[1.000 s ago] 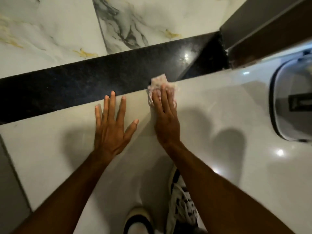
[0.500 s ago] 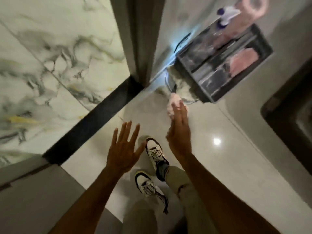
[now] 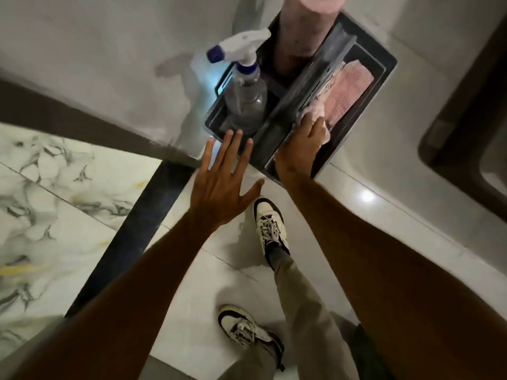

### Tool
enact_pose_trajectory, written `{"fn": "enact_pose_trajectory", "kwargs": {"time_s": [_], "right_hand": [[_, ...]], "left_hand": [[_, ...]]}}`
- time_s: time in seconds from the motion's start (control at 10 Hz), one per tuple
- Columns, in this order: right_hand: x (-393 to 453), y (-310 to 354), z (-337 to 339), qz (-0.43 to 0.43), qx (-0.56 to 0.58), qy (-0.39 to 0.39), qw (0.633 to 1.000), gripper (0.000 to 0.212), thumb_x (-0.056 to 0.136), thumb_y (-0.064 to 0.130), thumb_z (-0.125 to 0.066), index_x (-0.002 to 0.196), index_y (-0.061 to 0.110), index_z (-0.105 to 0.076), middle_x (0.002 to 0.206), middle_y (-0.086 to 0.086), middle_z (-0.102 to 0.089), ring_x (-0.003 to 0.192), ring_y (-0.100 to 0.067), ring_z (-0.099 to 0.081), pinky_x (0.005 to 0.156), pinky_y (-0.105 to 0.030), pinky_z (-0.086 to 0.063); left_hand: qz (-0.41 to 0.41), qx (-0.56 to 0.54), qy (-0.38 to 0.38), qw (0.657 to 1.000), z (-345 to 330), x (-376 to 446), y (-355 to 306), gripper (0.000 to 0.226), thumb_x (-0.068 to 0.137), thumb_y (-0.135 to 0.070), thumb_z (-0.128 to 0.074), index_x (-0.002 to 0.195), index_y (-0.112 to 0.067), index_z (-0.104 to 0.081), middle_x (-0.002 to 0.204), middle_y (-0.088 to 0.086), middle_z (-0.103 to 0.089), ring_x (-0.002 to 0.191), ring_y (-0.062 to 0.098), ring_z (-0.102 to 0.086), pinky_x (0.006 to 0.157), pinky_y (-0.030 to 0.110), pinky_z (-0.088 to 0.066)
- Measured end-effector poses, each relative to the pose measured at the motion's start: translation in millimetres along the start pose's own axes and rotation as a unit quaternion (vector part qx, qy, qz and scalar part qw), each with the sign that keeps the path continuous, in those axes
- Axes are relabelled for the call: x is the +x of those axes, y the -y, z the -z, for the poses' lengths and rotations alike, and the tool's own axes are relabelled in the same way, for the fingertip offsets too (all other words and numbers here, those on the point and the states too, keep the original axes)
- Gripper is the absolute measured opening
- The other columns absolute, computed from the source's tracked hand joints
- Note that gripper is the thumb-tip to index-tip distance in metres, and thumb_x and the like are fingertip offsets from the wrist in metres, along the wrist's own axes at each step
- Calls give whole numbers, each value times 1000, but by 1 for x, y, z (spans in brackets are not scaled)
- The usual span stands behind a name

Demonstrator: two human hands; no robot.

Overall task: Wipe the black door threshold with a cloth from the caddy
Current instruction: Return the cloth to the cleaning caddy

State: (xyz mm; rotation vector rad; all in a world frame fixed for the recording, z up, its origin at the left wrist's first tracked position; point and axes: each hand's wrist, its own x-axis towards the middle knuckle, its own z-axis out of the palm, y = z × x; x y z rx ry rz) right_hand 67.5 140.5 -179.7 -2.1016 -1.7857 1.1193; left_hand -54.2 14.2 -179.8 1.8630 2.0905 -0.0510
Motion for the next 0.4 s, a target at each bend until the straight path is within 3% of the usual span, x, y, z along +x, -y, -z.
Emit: {"fn": "enact_pose_trajectory", "kwargs": {"time_s": [0.2, 0.3, 0.4], "right_hand": [[38, -30, -22, -29, -47, 98, 994, 114, 101, 32, -76, 174, 12, 10, 182, -19, 17, 170, -43, 8, 140, -59, -8], [42, -32, -16, -18, -58, 120, 991, 106, 107, 42, -64, 173, 11, 13, 182, -17, 20, 170, -40, 11, 138, -55, -7], [24, -30, 9, 35, -86, 129, 987, 88, 111, 41, -52, 175, 13, 1, 183, -15, 13, 171, -36, 10, 140, -55, -4]], "left_hand": [[-25, 31, 0, 999, -32, 14, 10, 91, 104, -81, -23, 175, -23, -18, 184, 16, -12, 171, 33, -9, 137, 65, -11], [-28, 32, 8, 999, -31, 14, 15, 92, 105, -81, -22, 176, -23, -11, 185, 16, -4, 172, 33, -3, 137, 65, -8], [-31, 28, 22, 999, -6, 12, 8, 90, 105, -78, -15, 176, -22, -9, 185, 15, -3, 172, 30, 0, 138, 63, -6]]}}
